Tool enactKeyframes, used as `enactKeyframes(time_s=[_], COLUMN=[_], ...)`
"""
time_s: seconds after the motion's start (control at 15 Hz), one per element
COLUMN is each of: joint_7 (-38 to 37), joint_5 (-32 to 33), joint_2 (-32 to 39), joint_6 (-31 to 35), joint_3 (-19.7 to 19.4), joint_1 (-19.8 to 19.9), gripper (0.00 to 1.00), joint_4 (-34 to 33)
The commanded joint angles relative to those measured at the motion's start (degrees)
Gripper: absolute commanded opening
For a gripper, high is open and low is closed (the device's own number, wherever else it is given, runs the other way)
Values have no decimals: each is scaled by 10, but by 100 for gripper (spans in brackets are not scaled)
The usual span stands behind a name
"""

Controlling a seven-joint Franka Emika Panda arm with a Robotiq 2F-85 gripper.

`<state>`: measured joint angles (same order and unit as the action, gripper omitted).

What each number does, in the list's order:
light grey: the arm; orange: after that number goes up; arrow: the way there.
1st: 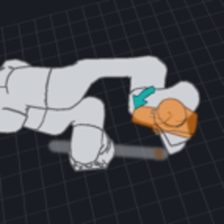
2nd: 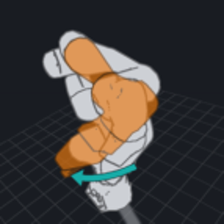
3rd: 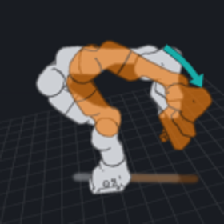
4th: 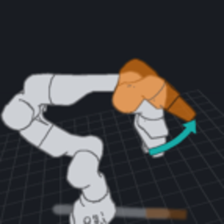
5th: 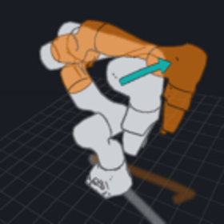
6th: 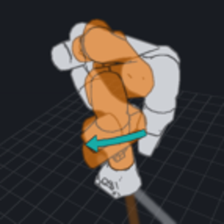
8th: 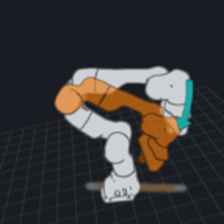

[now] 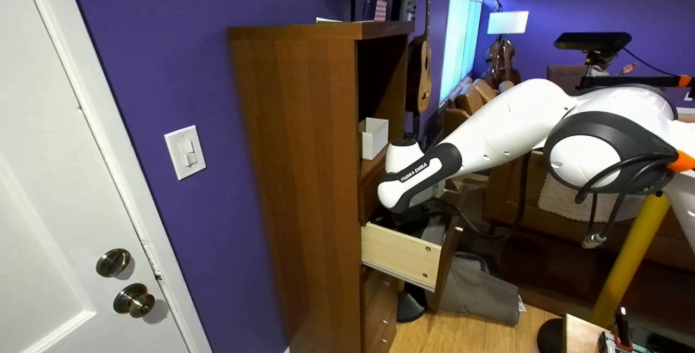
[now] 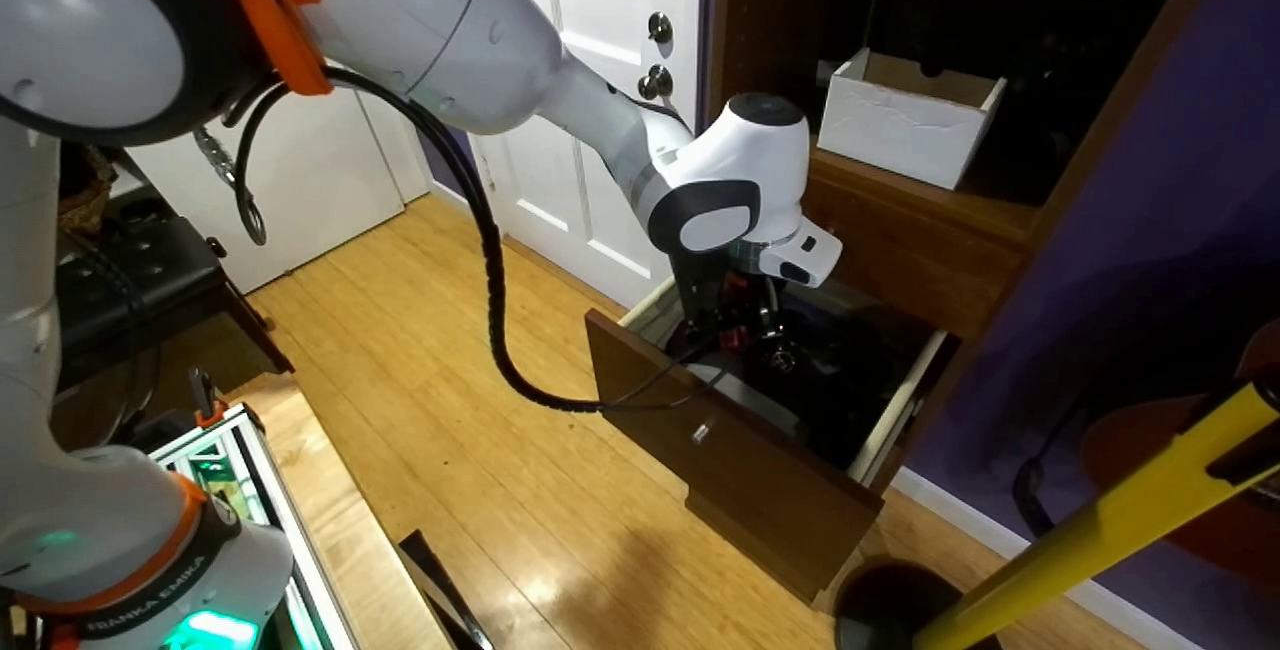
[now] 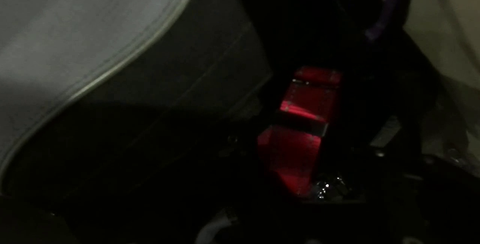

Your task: Pick up the pink straps with chains from the drawer and put them on the shelf

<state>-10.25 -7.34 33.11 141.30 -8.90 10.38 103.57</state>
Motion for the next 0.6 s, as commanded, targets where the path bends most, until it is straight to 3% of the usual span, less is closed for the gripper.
enactKeyframes(time_s=[0.0,0.2,0.53], joint_7=[-22,-39,-74], joint_5=[13,28,94], joint_2=[9,-19,-81], joint_6=[-2,-23,-74], joint_3=[-14,-30,-64], joint_1=[-8,-14,-36], gripper=[23,2,1], joint_4=[-10,1,20])
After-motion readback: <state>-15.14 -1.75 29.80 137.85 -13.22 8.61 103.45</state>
